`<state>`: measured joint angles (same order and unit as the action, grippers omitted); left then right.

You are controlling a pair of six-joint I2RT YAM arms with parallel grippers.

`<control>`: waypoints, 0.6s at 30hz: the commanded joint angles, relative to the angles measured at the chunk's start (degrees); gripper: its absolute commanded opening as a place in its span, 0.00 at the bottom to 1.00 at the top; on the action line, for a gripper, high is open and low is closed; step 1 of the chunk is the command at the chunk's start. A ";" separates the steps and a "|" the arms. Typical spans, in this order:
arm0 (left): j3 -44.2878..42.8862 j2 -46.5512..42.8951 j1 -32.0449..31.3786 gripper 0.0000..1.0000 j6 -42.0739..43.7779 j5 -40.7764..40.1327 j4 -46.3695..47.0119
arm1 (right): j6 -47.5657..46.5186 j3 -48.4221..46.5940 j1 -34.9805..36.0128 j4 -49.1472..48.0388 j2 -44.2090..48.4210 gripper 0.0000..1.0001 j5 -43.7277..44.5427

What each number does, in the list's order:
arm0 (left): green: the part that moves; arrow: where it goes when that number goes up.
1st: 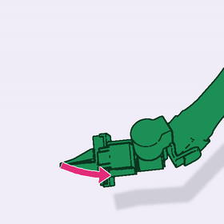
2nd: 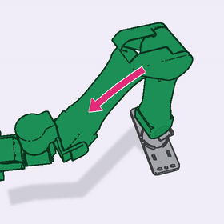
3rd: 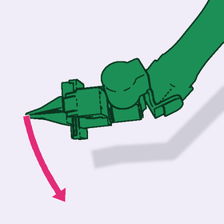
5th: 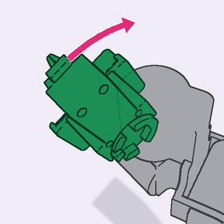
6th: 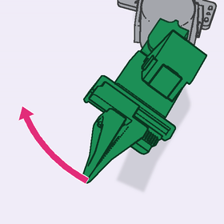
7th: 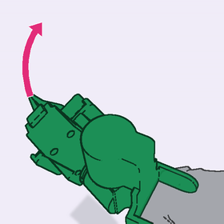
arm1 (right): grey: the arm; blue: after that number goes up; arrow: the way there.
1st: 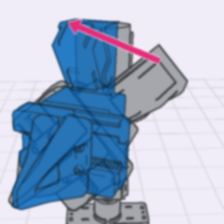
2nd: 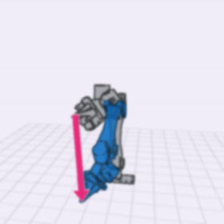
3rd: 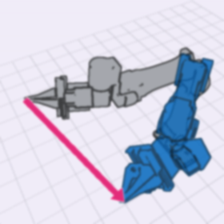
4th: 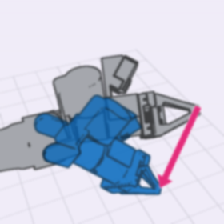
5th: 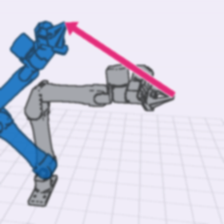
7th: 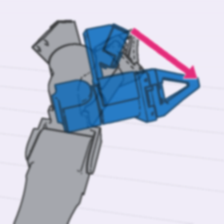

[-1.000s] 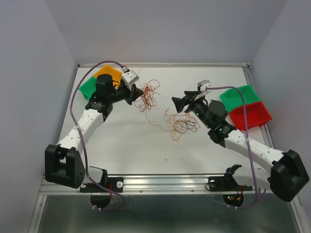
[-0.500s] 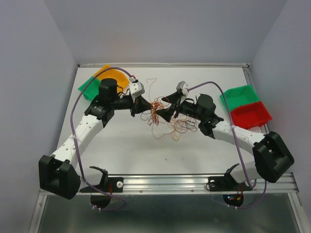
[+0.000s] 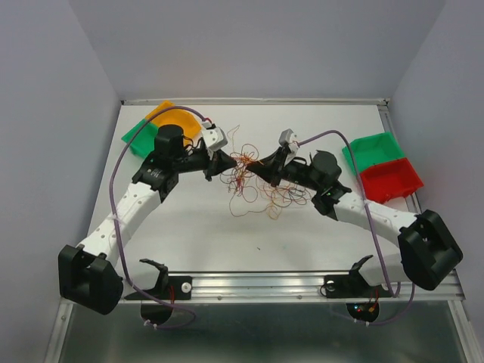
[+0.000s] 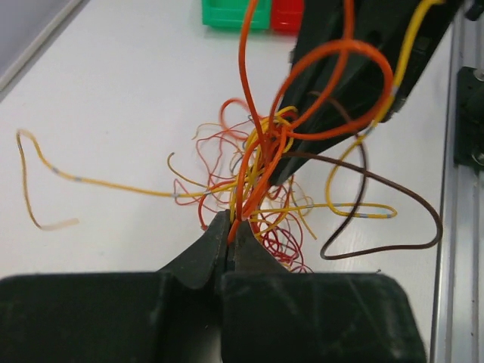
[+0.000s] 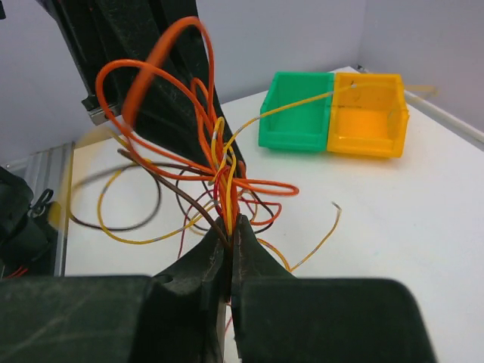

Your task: Untangle the cables

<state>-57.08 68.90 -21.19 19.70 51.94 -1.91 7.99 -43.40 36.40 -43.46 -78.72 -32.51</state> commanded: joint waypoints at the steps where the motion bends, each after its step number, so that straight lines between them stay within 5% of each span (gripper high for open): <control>1: 1.35 -3.34 0.54 0.00 -3.70 -13.84 6.65 | 0.54 3.39 -0.19 -4.70 5.59 0.01 5.61; 8: 1.80 -2.37 0.89 0.00 -5.72 -28.71 9.99 | 1.41 6.74 -0.28 -4.53 9.54 0.01 9.12; 11: 2.84 -2.02 1.76 0.00 -6.43 -43.38 13.76 | 3.78 8.85 -0.63 -3.56 12.18 0.01 21.92; 14: 2.85 -1.23 5.97 0.00 -7.05 -48.07 16.58 | 5.72 10.61 -0.72 -1.89 15.25 0.01 38.11; 17: 2.58 -0.88 7.92 0.00 -7.14 -47.73 17.12 | 5.81 10.44 -0.81 2.75 16.40 0.11 47.26; 18: 2.85 -0.70 8.01 0.00 -7.22 -44.68 17.29 | 4.77 10.53 -0.81 3.03 16.49 0.22 47.19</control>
<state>-54.70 68.20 -22.09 10.31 26.85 10.07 13.19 -34.17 37.58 -41.34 -66.41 -2.59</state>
